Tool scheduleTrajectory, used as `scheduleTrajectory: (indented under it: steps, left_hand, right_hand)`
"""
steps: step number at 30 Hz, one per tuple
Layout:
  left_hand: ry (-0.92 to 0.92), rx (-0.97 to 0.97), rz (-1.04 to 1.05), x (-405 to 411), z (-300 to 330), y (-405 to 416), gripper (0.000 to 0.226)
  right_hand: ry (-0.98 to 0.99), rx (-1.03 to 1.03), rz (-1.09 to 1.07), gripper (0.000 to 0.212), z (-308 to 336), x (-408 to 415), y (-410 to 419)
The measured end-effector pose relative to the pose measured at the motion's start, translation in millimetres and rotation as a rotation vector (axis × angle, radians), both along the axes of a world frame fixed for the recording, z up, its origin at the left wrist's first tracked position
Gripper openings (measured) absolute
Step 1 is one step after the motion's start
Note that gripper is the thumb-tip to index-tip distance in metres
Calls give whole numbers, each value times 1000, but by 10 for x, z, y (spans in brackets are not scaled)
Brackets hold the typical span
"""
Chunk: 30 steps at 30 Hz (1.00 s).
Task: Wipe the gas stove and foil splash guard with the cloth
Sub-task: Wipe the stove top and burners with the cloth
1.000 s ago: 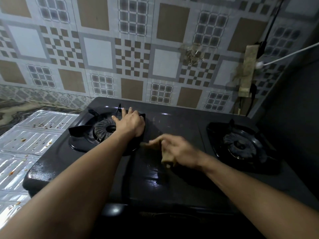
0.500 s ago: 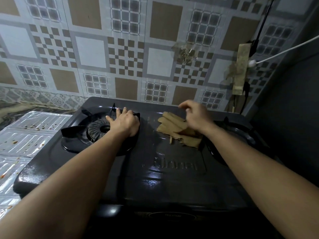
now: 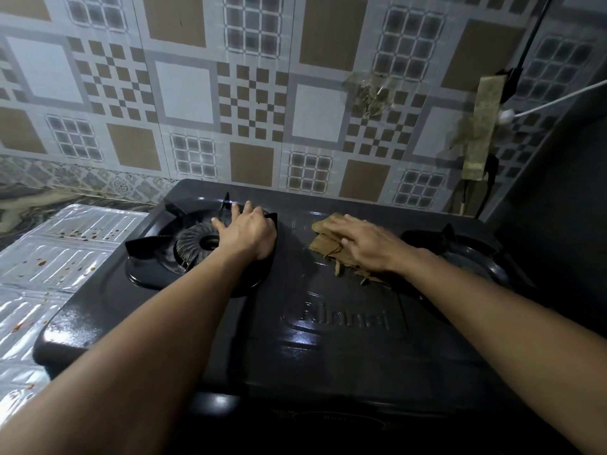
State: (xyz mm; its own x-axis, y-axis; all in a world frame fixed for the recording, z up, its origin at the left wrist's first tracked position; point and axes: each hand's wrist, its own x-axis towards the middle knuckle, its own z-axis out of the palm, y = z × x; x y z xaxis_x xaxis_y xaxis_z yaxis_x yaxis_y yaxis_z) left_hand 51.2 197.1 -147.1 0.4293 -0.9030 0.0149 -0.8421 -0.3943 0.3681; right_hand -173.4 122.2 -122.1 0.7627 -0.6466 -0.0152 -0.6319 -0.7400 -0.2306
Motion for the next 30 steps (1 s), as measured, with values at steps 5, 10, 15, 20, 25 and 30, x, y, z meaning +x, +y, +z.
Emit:
scheduleTrajectory:
  steps: [5, 10, 15, 20, 25, 30]
  left_hand:
    - [4, 8, -1, -10, 21, 10, 49]
    - [19, 3, 8, -32, 17, 21, 49]
    - [12, 2, 15, -14, 26, 7, 50]
    - [-6, 15, 14, -15, 33, 17, 50]
    - [-17, 3, 11, -33, 40, 41, 50]
    - [-38, 2, 7, -54, 80, 54, 50]
  right_hand:
    - [99, -46, -57, 52, -256, 14, -193]
    - [158, -52, -352, 56, -272, 388, -324]
    - [103, -56, -174, 55, -300, 797, 184]
    - [74, -61, -47, 58, -365, 418, 868]
    - [109, -65, -342, 60, -308, 67, 350]
    - [75, -54, -459, 63, -321, 157, 76]
